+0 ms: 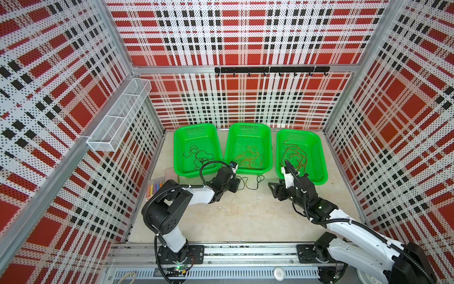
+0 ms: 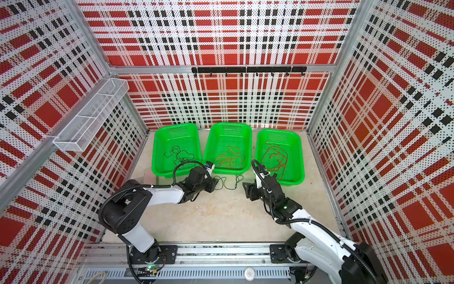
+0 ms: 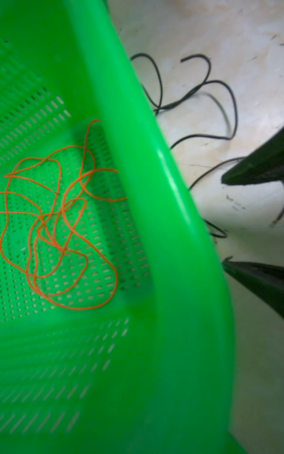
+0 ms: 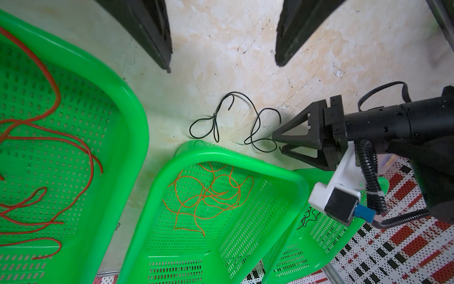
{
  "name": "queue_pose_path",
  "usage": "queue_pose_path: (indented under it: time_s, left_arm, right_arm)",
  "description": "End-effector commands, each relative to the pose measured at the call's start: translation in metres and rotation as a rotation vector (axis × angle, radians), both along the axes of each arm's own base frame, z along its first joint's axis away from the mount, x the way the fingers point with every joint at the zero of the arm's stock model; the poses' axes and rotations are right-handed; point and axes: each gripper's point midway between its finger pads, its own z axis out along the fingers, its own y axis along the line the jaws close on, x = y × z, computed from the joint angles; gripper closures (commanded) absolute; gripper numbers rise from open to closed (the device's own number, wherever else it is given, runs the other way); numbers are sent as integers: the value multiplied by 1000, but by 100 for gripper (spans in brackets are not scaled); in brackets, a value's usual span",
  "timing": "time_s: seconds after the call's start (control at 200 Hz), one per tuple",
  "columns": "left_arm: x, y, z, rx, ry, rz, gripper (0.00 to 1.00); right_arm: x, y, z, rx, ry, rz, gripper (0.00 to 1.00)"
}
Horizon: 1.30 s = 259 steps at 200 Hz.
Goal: Untangle and sort cables by color
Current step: Pick up the cable at the center of the table.
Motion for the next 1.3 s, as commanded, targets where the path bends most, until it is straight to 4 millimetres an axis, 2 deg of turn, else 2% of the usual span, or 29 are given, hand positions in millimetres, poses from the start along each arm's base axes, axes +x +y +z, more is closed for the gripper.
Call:
queue_pose_path:
  time_s: [0.0,0.09,0.276,0.376,0.436,0.666,0.867,0.962,1.107,1.293]
  left_arm:
    - [12,-7,-2,2,-24,-14,55]
    - [14,-8,-10,1,-14,-7,61]
    - [17,-8,-11,-1,-18,7,87]
    - [12,-9,1,-5,-45,-1,100]
    - [5,-10,13,-7,-73,-10,100]
    - [-20,0,85,-19,-193,-1,100]
    - [-36,4,159,-32,-306,5,100]
    - [-40,4,200,-72,-368,4,100]
    - [-50,10,258,-143,-469,-3,100]
    - [-63,13,305,-183,-535,-26,100]
  right_arm:
    - [1,-7,-5,-16,10,-29,31]
    - [2,-5,-8,-26,18,-24,31]
    - [7,-1,-12,-46,28,-12,31]
    - [9,0,-12,-56,22,-10,31]
    - [10,-1,-12,-61,16,-12,31]
    - [16,1,-10,-66,-5,-3,31]
    - [23,16,-15,-70,13,57,31]
    - [20,38,-9,-35,-13,179,30]
    - [11,70,13,36,-146,351,27]
    - [-6,104,49,88,-346,494,26]
